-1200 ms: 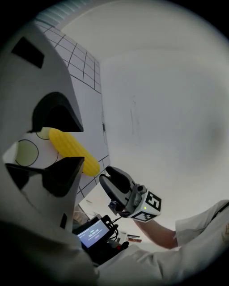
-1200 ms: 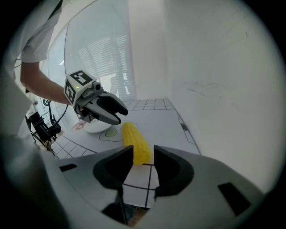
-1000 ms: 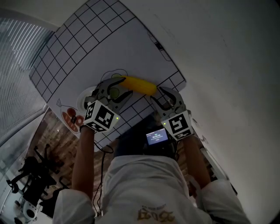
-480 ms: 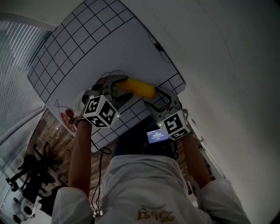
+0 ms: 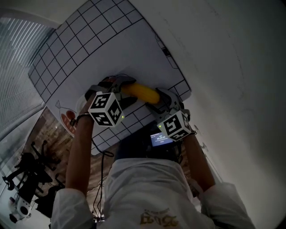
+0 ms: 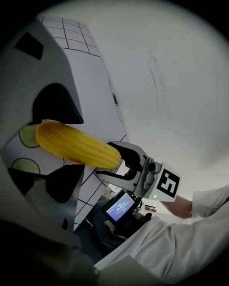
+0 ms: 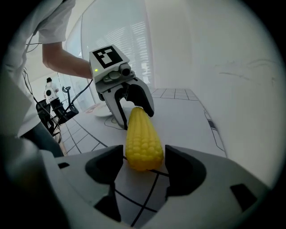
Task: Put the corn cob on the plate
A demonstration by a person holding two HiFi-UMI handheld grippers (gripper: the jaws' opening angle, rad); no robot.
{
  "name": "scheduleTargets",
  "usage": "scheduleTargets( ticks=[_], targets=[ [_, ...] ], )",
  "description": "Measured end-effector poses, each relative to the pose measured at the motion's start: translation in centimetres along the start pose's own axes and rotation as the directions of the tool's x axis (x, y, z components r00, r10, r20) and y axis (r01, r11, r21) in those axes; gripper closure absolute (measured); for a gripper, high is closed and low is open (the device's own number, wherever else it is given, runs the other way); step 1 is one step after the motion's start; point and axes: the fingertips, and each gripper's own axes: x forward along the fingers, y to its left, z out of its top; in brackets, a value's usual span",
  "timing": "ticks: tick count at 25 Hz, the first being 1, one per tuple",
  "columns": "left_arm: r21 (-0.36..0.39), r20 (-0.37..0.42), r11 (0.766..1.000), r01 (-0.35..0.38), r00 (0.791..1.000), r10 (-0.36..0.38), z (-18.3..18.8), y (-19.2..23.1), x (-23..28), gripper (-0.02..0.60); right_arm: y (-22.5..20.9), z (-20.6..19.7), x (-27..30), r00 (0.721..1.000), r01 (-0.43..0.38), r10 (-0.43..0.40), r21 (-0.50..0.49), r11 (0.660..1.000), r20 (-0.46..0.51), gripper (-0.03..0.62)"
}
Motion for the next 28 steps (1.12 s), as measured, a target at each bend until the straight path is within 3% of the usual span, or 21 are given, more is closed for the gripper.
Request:
scheduleTargets(
  ticks=[7, 28],
  targets=[
    [0.024, -0.032, 0.998, 0.05, 0.998, -0.049, -0.4, 0.0, 0.9, 0.299, -0.1, 0.2, 0.2, 1.0, 0.004, -0.005, -0.057, 0.998, -0.009, 0.334],
    [-0.018, -0.052, 0.999, 0.043, 0.998, -0.043, 0.8, -0.3, -0.6, 0.308, -0.1, 1.9, -1.6, 0.999, -0.024, 0.019, -0.131, 0.991, -0.038, 0.336]
  ],
)
